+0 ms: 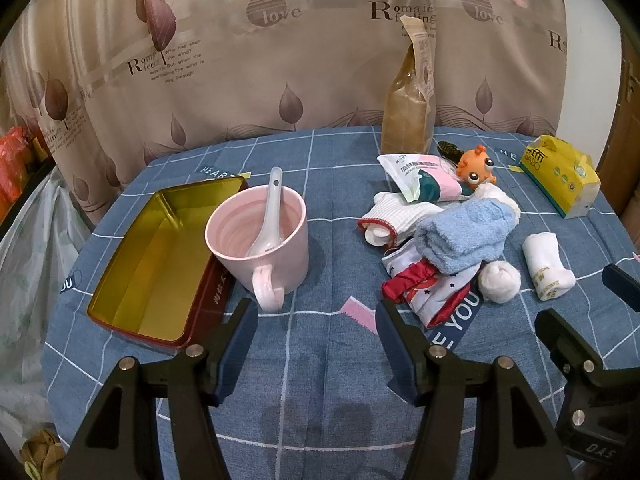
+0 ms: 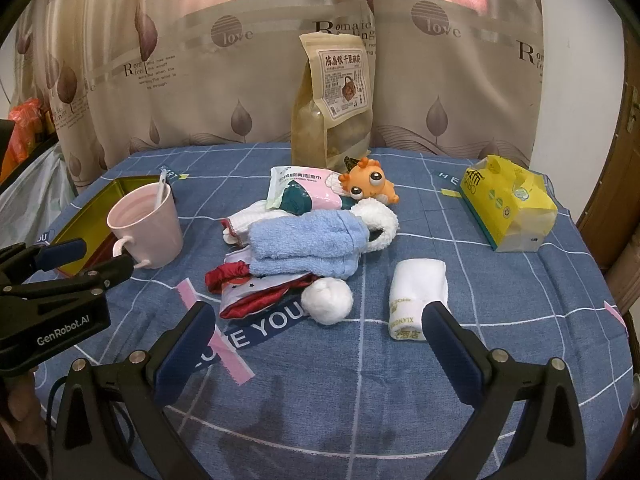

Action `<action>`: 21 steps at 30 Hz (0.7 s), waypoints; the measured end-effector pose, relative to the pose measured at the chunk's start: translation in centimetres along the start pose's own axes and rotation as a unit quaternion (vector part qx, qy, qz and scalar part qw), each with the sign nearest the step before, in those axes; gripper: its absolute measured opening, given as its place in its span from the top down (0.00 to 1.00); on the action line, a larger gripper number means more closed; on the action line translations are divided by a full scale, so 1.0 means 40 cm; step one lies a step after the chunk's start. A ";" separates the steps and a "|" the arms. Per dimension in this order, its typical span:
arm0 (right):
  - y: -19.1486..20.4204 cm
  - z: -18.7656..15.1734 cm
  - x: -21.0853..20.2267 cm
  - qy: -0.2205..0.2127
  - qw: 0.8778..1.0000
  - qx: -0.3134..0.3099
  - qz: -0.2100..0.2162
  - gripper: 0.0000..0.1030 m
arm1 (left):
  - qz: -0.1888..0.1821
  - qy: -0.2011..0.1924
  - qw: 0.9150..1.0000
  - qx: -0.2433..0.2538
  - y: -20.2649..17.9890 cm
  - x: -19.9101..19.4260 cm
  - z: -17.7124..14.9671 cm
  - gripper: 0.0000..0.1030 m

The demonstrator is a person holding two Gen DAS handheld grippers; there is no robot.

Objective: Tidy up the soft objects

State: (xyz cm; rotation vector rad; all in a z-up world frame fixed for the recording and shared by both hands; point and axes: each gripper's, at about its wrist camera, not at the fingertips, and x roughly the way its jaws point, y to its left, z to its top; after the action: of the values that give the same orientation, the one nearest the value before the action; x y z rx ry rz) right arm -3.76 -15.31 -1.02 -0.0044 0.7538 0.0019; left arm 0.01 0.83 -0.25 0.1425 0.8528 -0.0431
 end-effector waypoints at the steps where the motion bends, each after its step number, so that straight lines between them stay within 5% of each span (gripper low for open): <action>1: 0.001 -0.002 0.000 0.000 1.000 0.000 0.000 0.00 | 0.001 0.000 1.000 0.000 -0.001 0.000 0.000 0.39; 21: -0.011 -0.007 0.008 0.004 1.000 0.002 -0.002 0.00 | 0.002 0.002 1.000 0.001 0.000 0.003 -0.003 0.39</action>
State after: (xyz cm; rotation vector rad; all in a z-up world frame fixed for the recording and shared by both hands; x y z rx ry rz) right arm -3.71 -15.76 -1.45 -0.0022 0.7611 -0.0029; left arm 0.01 0.82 -0.42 0.1454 0.8570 -0.0395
